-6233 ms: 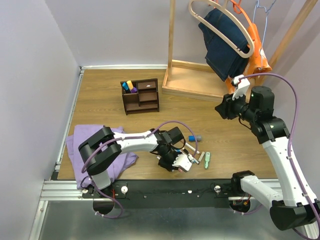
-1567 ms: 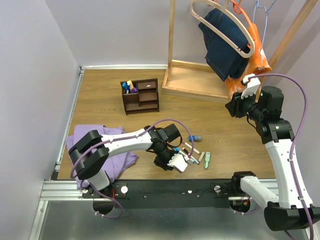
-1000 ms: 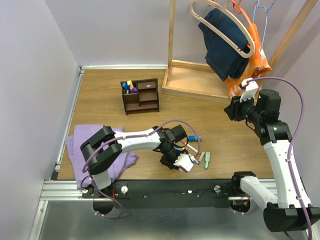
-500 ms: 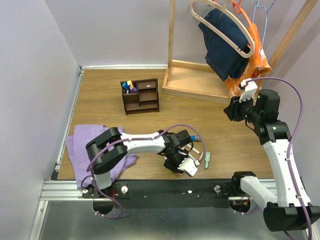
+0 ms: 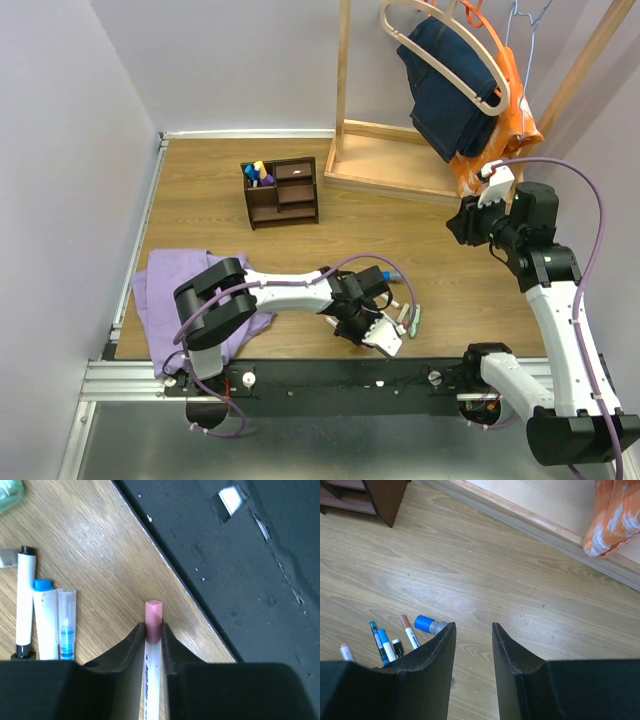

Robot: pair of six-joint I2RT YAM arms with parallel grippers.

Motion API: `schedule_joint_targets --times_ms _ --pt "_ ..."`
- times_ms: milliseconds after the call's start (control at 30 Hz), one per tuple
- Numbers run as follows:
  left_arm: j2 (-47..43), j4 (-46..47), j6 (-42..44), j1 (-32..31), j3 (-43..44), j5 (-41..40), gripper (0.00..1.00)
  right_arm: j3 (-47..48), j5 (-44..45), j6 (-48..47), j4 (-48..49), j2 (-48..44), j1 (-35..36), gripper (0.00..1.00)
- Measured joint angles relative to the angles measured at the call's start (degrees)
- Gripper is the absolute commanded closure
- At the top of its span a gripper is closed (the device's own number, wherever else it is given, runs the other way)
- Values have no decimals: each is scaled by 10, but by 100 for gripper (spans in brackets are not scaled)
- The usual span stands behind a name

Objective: Sort the stationery into containers
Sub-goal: Pick up the pen from the center of the board, then place the pen in the storage box.

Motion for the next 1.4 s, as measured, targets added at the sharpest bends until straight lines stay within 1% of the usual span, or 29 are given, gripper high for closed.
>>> schedule_joint_targets --times_ms 133,167,267,367,433,467,533,600,700,767,800,867,900,933,1000,1033,1133,1167,1267,1400 --pt "-4 18 -9 -2 -9 -6 83 -1 0 0 0 -4 0 57" --pt "-6 20 -9 -3 -12 -7 89 -1 0 0 0 -6 0 57" --pt "-18 17 -3 -5 -23 -15 100 -1 0 0 0 -7 0 57" --pt "-33 -23 -2 2 -26 -19 100 -1 0 0 0 -7 0 57" --pt "-47 -56 -5 18 -24 -14 100 -1 0 0 0 -7 0 57" --pt "-59 -89 -11 34 -12 -7 100 -1 0 0 0 -7 0 57" --pt "-84 -113 -19 71 14 5 100 -1 0 0 0 -7 0 57" --pt "-113 -137 -38 116 65 30 100 -1 0 0 0 -6 0 57" --pt "-152 -133 -76 200 151 80 100 -1 -2 1 0 -2 0 57" --pt "-169 -111 -108 252 187 110 100 0 -5 2 2 8 0 57" --pt "-177 -89 -135 290 200 129 100 0 -7 2 4 14 0 57" --pt "-183 -38 -186 334 207 159 100 4 -10 3 6 35 0 57" --pt "-184 0 -221 368 205 179 100 7 -11 4 7 42 0 57" --pt "-183 56 -265 404 196 198 100 15 -12 5 9 58 0 57" --pt "-179 144 -331 448 175 216 100 30 -14 6 11 84 0 57" --pt "-172 208 -382 479 161 229 100 37 -15 6 12 93 0 57" --pt "-130 350 -484 543 158 255 100 67 -16 5 17 130 0 57" --pt "-122 367 -499 550 161 259 100 77 -16 5 20 140 0 57" --pt "-64 482 -581 598 180 270 100 106 -16 2 25 174 0 57" --pt "-13 587 -648 639 190 272 100 146 -15 -5 27 222 0 57"
